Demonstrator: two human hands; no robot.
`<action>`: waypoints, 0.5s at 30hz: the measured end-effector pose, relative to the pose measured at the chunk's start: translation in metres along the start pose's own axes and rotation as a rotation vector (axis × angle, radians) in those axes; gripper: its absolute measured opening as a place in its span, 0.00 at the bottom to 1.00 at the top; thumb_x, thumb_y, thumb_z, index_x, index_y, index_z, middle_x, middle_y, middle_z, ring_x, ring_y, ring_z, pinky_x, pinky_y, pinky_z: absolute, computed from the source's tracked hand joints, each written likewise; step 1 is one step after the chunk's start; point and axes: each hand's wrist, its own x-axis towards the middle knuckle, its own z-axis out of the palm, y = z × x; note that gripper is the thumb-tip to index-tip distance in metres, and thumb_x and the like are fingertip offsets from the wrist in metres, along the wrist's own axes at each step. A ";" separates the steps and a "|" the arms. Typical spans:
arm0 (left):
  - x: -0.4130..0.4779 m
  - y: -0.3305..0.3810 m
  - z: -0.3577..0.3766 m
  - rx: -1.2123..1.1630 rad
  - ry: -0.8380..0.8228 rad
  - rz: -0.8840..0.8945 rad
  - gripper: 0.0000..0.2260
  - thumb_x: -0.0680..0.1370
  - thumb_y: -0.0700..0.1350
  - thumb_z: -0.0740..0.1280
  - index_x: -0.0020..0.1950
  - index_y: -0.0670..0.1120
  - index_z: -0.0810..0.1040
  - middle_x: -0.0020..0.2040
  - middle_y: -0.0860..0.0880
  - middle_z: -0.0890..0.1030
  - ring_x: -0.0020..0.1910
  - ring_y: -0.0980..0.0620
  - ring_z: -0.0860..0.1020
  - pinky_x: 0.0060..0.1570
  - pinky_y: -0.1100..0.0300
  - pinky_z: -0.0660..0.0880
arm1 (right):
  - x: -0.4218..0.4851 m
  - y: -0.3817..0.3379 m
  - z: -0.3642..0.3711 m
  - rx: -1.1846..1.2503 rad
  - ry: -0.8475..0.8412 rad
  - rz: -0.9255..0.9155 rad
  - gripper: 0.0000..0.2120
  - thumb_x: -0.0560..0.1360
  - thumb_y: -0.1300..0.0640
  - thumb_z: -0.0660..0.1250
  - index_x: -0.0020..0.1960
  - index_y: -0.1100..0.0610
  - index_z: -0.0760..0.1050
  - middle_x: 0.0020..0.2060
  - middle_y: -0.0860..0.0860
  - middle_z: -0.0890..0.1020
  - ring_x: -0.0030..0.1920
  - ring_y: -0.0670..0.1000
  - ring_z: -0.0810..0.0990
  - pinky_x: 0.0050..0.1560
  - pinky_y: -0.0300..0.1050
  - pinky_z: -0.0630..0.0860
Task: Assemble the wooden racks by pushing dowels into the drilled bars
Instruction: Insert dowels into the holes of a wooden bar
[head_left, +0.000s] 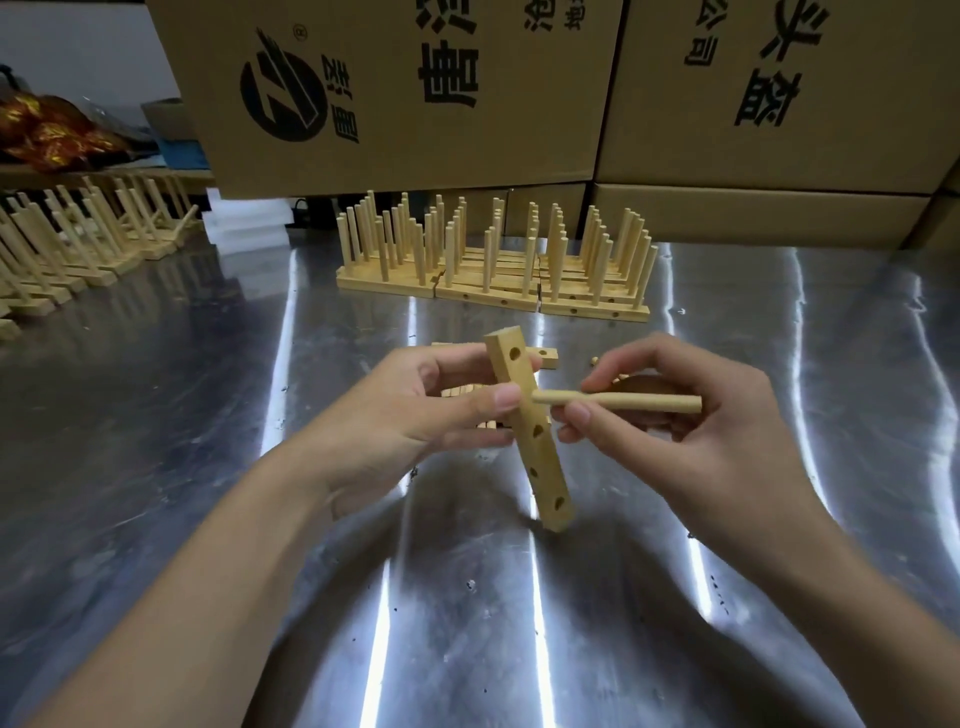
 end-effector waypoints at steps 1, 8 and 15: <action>0.001 0.000 0.002 -0.016 -0.024 -0.008 0.16 0.81 0.43 0.72 0.69 0.46 0.82 0.64 0.44 0.86 0.64 0.44 0.84 0.60 0.53 0.82 | 0.000 0.000 0.001 -0.056 0.031 -0.032 0.07 0.74 0.59 0.79 0.49 0.55 0.83 0.41 0.50 0.88 0.42 0.52 0.88 0.41 0.47 0.82; 0.001 0.002 0.004 0.053 -0.131 -0.008 0.15 0.83 0.47 0.70 0.70 0.49 0.83 0.63 0.46 0.86 0.63 0.46 0.84 0.49 0.62 0.80 | -0.002 0.000 0.001 -0.215 0.116 -0.130 0.07 0.76 0.59 0.78 0.53 0.55 0.84 0.43 0.44 0.87 0.44 0.49 0.86 0.41 0.41 0.79; 0.000 0.002 0.002 0.152 -0.083 0.010 0.16 0.83 0.47 0.70 0.70 0.50 0.83 0.60 0.47 0.87 0.52 0.57 0.82 0.41 0.65 0.75 | -0.002 -0.004 -0.003 -0.291 0.124 -0.146 0.06 0.75 0.55 0.78 0.52 0.52 0.86 0.41 0.40 0.87 0.40 0.46 0.85 0.39 0.40 0.78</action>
